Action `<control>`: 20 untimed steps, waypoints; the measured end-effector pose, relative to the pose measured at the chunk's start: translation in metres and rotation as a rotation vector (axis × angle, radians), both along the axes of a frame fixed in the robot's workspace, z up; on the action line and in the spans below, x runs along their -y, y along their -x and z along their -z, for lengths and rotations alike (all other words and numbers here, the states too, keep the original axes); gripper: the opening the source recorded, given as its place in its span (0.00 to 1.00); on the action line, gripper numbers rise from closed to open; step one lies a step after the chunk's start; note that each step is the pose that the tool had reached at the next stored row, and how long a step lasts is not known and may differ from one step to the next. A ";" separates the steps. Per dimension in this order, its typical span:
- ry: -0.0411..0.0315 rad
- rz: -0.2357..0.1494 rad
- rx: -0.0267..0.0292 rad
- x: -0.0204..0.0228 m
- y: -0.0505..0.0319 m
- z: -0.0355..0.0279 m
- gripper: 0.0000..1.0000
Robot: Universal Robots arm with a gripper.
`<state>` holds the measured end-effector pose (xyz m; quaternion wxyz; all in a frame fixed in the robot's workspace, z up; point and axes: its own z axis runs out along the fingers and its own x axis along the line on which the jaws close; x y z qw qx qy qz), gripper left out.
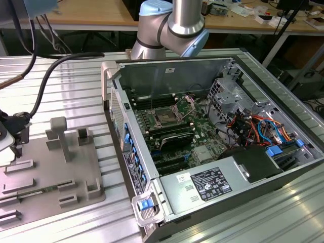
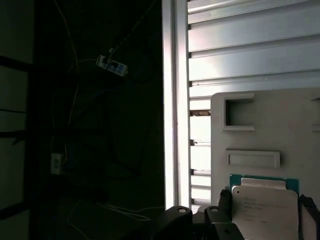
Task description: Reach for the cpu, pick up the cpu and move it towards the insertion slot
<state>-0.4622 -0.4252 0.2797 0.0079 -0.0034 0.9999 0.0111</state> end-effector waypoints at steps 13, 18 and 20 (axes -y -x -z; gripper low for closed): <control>0.0000 0.000 0.0001 0.0000 0.0000 -0.0234 0.55; -0.0001 0.000 0.0001 0.0000 0.0000 -0.0693 0.55; 0.0000 0.000 0.0001 0.0000 0.0000 -0.0741 0.55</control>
